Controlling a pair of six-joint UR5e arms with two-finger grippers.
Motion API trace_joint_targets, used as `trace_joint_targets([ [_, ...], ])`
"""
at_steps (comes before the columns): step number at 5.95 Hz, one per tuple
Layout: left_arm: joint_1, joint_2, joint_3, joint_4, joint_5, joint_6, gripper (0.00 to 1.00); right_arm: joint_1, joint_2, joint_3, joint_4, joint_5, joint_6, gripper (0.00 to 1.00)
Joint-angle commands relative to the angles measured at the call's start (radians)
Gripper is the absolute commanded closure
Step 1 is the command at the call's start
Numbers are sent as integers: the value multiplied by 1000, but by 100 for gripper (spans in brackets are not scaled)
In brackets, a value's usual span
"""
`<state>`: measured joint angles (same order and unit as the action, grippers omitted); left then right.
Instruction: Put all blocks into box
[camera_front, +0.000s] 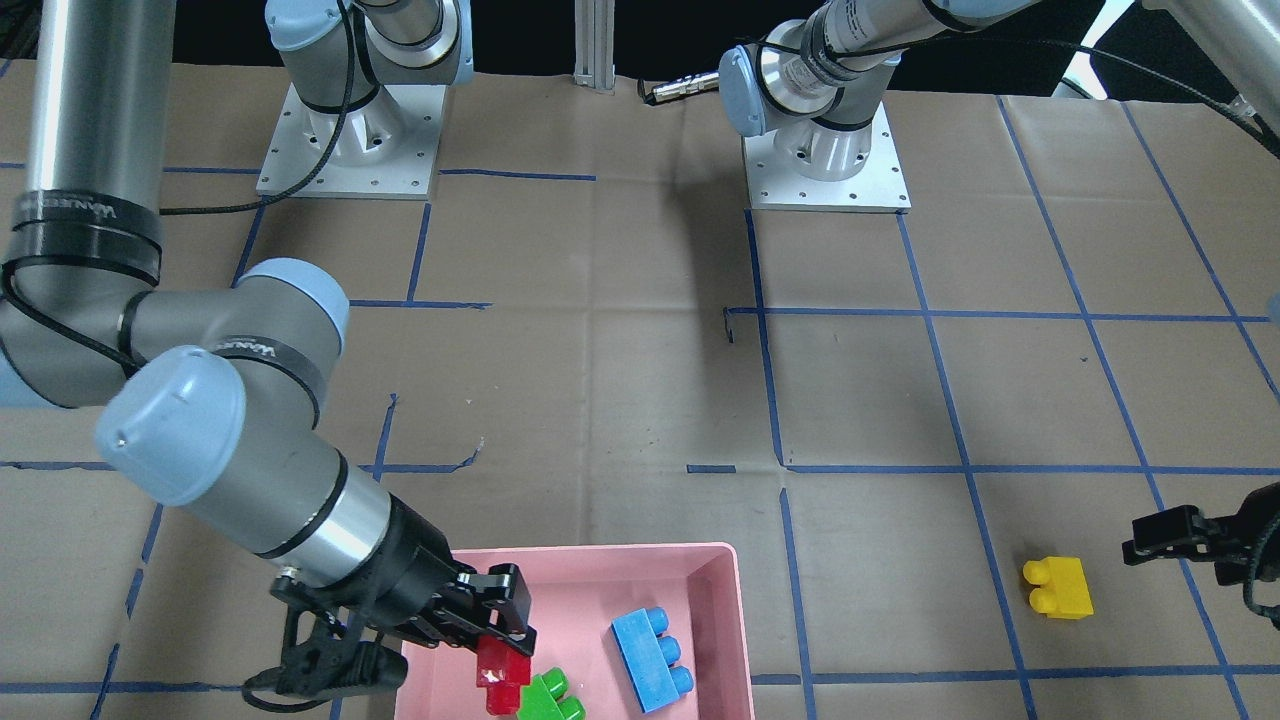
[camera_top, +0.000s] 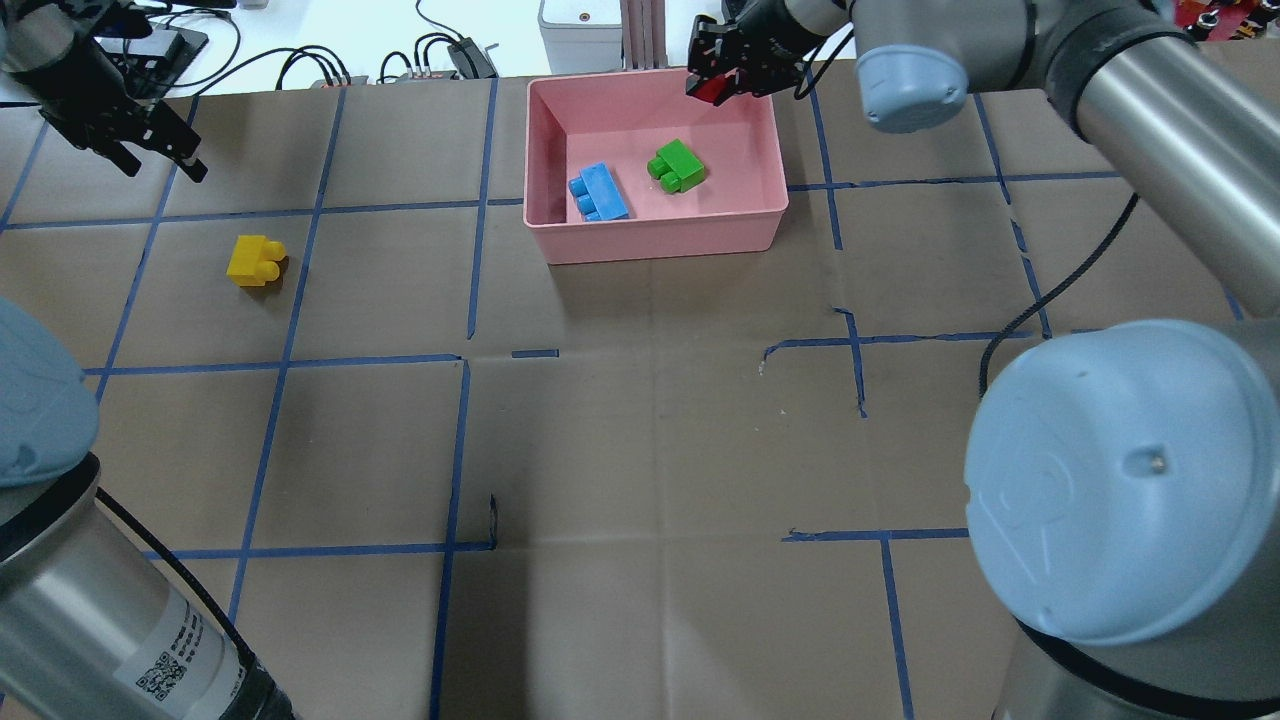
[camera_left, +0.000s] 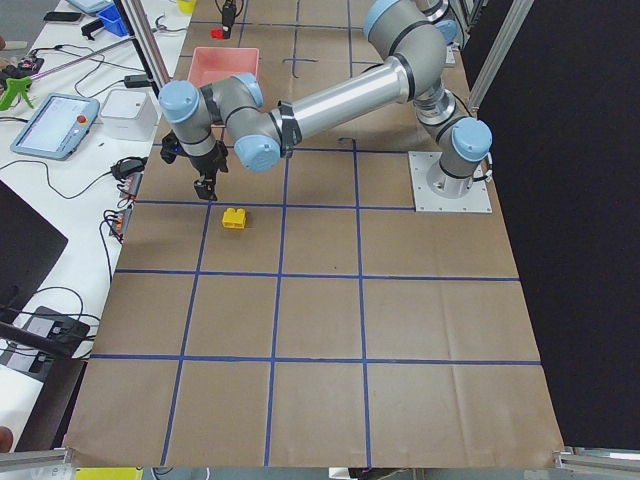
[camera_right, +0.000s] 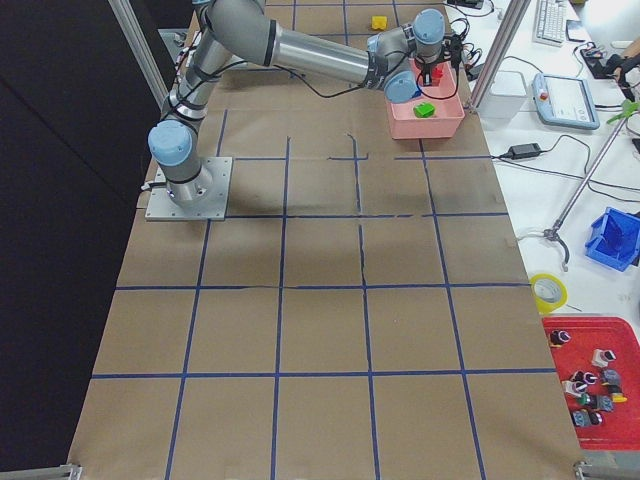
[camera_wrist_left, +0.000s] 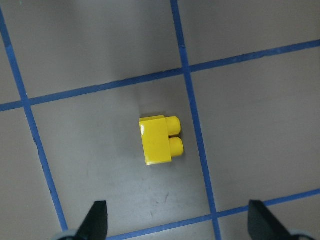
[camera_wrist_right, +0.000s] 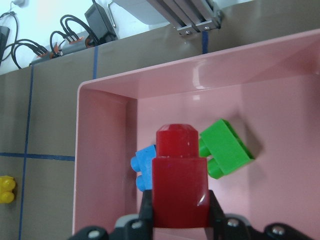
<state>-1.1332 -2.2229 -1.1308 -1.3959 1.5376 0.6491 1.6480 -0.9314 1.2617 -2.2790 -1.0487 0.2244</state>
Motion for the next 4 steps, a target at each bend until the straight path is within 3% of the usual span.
trace_joint_targets([
  [1,-8,-50,-137,192,-8,-14,0,27,29,-1,-39,6,36,4],
  [4,-8,-63,-253,342,-2,-5,0,26,-19,19,19,-1,23,0],
])
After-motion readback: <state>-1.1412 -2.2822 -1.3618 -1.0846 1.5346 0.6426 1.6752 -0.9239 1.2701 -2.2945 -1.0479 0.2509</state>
